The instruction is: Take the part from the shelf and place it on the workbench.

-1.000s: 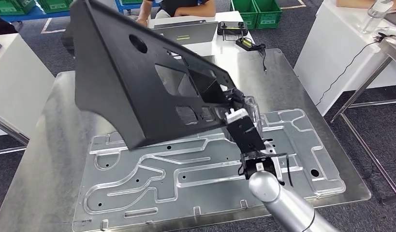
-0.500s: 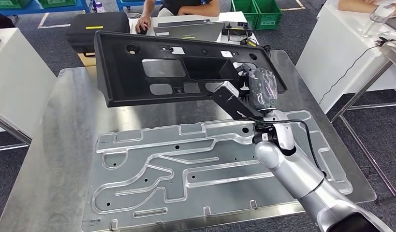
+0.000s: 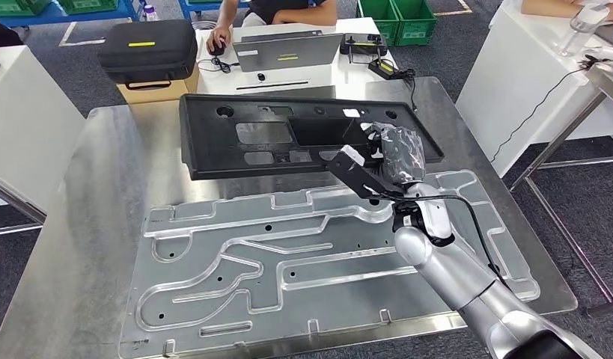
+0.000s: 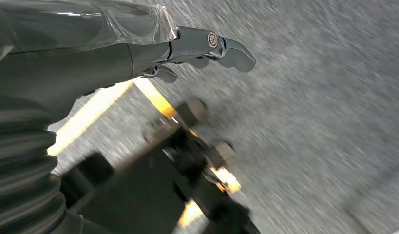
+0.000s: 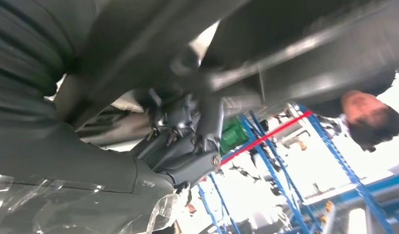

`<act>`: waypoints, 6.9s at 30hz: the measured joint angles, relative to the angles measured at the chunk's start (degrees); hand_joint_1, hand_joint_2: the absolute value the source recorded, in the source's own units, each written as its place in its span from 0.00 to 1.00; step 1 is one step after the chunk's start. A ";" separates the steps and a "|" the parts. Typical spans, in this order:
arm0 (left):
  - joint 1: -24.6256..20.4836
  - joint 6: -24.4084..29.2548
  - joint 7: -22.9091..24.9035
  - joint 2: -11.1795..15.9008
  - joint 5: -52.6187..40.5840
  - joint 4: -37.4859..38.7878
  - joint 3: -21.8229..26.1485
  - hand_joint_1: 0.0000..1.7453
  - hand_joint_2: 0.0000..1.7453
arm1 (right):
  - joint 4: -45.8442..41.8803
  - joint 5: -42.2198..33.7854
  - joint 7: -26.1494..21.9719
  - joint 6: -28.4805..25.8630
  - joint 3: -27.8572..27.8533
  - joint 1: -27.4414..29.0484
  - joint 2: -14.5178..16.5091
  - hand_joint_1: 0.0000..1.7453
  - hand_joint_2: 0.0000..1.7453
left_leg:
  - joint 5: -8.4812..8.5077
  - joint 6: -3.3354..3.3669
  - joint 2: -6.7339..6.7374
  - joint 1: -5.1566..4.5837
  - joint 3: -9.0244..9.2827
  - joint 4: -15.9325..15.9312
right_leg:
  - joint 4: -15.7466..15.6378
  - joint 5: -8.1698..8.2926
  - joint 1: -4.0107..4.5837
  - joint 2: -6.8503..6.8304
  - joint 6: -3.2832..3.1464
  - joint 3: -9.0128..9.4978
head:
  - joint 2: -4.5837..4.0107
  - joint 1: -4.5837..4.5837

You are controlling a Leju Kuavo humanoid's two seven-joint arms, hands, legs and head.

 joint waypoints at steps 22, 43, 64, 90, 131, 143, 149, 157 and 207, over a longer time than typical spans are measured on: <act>0.20 -1.55 0.32 -1.13 1.07 -0.07 6.61 0.00 0.00 | 4.71 -0.39 -0.07 -1.06 -0.04 1.89 -0.45 0.00 1.00 | 0.02 -0.04 0.05 0.03 0.04 -0.08 | 0.00 0.00 0.04 0.07 -0.01 -0.02 | 0.00 -0.02; -0.14 -5.41 2.92 -1.31 -0.99 -0.07 7.50 0.00 0.00 | 9.79 -35.69 10.63 23.09 -2.06 -1.43 -3.19 0.00 0.00 | -0.01 -0.04 0.37 0.05 0.36 -0.09 | -0.03 0.04 0.06 0.40 -0.06 0.22 | 0.00 -0.01; -0.08 -5.45 2.87 -1.30 -1.23 -0.07 7.39 0.00 0.00 | 13.07 -39.42 11.95 24.25 5.33 -4.02 -6.60 0.00 0.00 | 0.01 -0.06 0.32 0.16 0.48 -0.08 | -0.06 0.05 0.18 0.37 -0.08 0.41 | 0.00 -0.02; 2.11 -3.80 1.19 -1.32 1.30 -0.07 8.67 0.00 0.00 | -7.04 -26.54 -15.54 -15.81 -1.93 1.21 -2.10 0.00 0.00 | 0.03 -0.09 0.31 0.20 0.51 -0.20 | -0.03 0.04 0.22 0.31 -0.10 0.37 | 0.00 -0.04; 5.90 1.78 8.89 -1.09 2.81 -0.05 9.93 0.00 0.00 | -37.10 -2.80 -30.40 -16.67 -1.00 30.57 8.56 0.00 0.00 | -5.90 -2.78 0.42 2.31 -4.07 9.50 | 0.67 -1.18 -1.55 0.12 -0.67 1.39 | 0.00 0.13; 6.15 1.80 8.81 -1.08 3.11 -0.05 9.94 0.00 0.00 | -36.93 -4.46 -30.52 -16.67 -0.26 31.71 9.16 0.00 0.00 | -5.38 1.09 0.55 -0.63 3.26 4.50 | 0.47 1.41 0.57 -0.50 -0.89 -1.02 | 0.00 0.13; 6.44 1.69 8.74 -1.17 3.31 -0.05 9.97 0.00 0.00 | -36.73 -7.61 -31.11 -16.67 0.05 32.14 9.19 0.00 0.00 | -0.84 2.57 0.99 -1.02 3.95 -2.19 | 11.66 -7.15 0.35 -0.44 1.03 -5.31 | 0.00 0.31; 6.48 1.68 8.54 -1.23 3.38 -0.05 9.97 0.00 0.00 | -36.34 -8.67 -31.32 -16.67 0.09 32.57 9.20 0.00 0.00 | 2.45 1.42 1.05 -1.19 0.43 -1.84 | -1.68 -4.04 0.62 -0.40 0.18 7.53 | 0.02 0.29; 5.88 2.73 7.50 -1.68 3.08 -0.03 9.97 0.00 0.00 | -34.50 -4.16 -27.88 -16.67 2.81 30.82 9.13 0.00 0.00 | -2.65 0.95 1.15 -0.04 8.28 -4.55 | -0.74 2.04 -0.29 -1.89 0.92 -0.85 | 0.00 0.03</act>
